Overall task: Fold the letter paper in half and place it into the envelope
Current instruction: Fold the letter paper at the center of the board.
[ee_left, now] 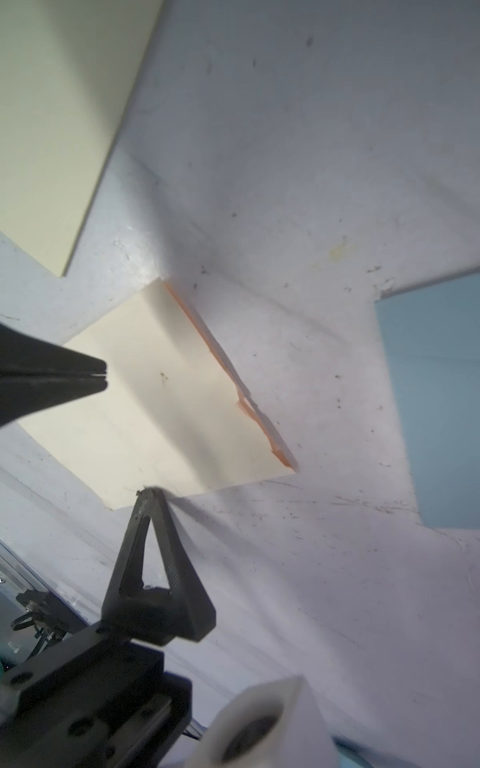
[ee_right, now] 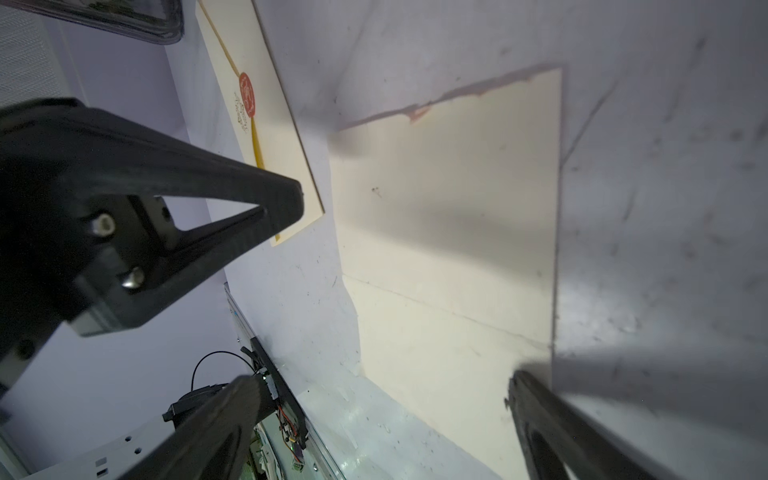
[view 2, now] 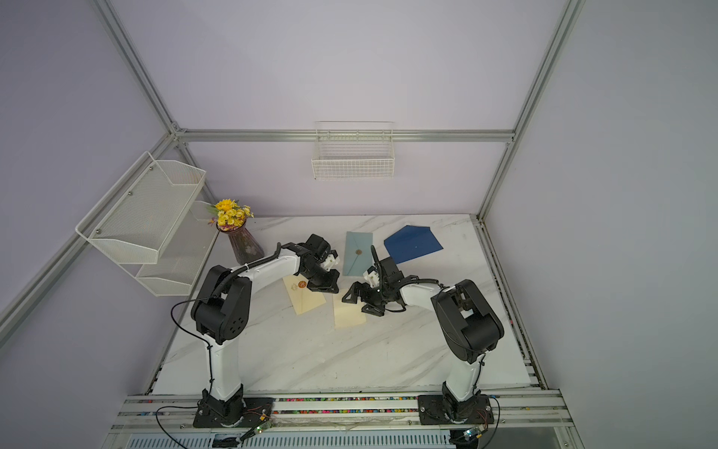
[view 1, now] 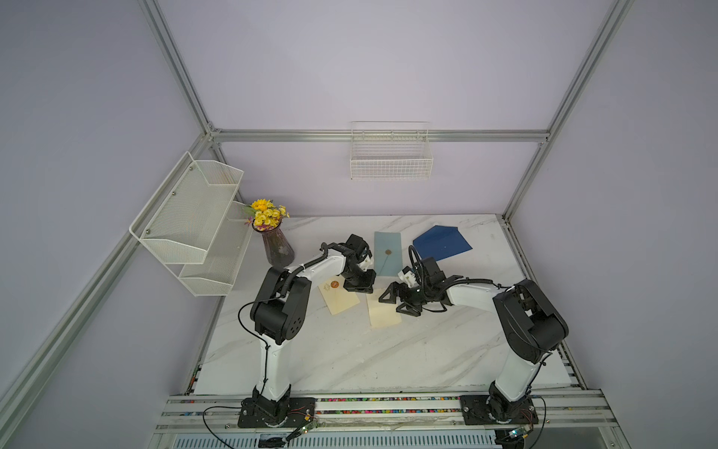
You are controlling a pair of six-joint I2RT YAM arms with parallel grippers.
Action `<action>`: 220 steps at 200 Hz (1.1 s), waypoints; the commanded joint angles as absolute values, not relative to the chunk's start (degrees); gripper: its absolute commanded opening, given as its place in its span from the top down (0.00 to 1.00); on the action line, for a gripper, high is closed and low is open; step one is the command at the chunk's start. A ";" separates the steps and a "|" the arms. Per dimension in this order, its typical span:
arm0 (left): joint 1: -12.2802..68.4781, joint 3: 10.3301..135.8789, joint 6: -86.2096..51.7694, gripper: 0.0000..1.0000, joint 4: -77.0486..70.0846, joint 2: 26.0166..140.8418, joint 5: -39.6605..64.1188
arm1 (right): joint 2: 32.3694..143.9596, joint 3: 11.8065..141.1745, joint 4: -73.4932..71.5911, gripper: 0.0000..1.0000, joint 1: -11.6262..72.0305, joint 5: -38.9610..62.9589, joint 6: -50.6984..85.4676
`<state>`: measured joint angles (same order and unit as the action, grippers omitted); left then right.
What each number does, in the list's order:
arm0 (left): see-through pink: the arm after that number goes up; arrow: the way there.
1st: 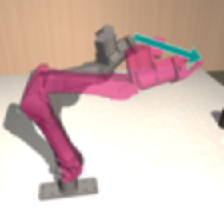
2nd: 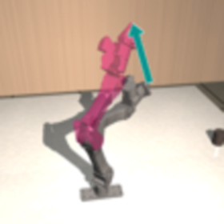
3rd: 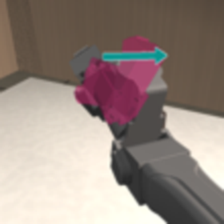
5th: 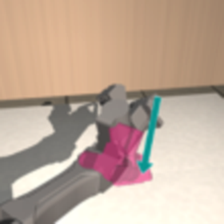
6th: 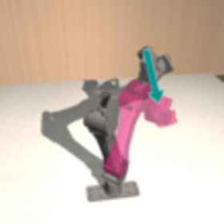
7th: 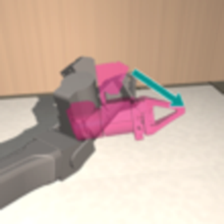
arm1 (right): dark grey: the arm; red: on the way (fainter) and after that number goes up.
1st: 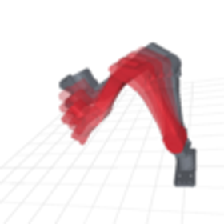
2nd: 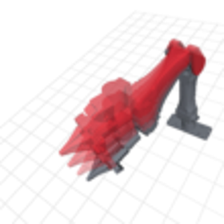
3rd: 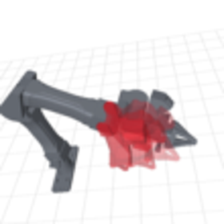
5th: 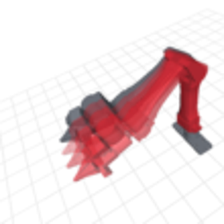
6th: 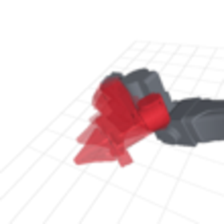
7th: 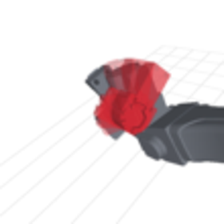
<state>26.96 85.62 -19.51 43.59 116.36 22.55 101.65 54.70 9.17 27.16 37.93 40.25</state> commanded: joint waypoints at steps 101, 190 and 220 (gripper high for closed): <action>26.63 84.45 -18.59 1.00 40.83 119.45 23.98 | 96.44 56.22 21.55 0.03 27.25 29.95 36.97; 30.97 88.14 -19.24 1.00 40.69 118.41 24.10 | 101.35 57.72 19.45 0.03 27.25 31.72 36.83; 32.66 88.26 -19.41 1.00 40.72 120.26 24.50 | 102.00 59.02 19.77 0.03 27.25 31.75 36.56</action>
<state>31.46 86.91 -19.44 41.19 119.37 23.03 100.75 57.49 20.12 27.14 31.97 37.19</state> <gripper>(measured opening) 0.047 0.972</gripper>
